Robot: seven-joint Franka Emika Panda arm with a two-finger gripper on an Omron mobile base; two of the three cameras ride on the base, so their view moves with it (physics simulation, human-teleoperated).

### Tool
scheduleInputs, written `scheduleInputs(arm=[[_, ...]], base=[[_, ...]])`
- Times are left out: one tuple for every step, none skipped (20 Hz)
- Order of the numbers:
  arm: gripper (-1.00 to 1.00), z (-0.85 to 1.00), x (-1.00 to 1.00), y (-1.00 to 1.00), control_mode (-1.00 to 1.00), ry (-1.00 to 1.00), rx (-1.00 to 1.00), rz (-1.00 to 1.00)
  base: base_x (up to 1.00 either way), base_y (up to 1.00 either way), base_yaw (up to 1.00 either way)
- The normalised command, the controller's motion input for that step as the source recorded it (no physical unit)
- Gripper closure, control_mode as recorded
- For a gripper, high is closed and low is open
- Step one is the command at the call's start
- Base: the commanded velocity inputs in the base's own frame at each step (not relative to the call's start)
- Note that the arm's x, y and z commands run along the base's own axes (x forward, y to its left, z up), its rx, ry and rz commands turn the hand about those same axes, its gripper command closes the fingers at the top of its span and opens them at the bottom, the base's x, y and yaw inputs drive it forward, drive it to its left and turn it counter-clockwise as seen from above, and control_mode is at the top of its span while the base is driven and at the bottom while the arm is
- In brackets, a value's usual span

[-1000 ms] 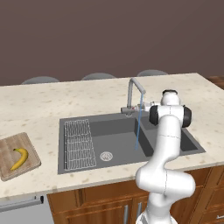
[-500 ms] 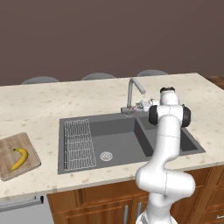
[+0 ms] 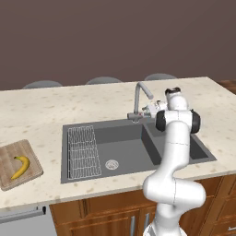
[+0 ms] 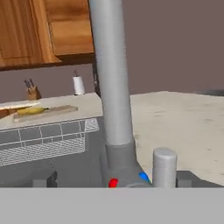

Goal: Pick the banana from the sink and place it on the cutting board to airdry. Then turn off the sink faucet.

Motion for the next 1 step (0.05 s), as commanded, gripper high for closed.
scheduleInputs(arm=[[-1.0, 0.13, 0.0, 1.0, -1.0, -0.15, -0.16, 0.11]], base=[[0.0, 0.0, 0.0]])
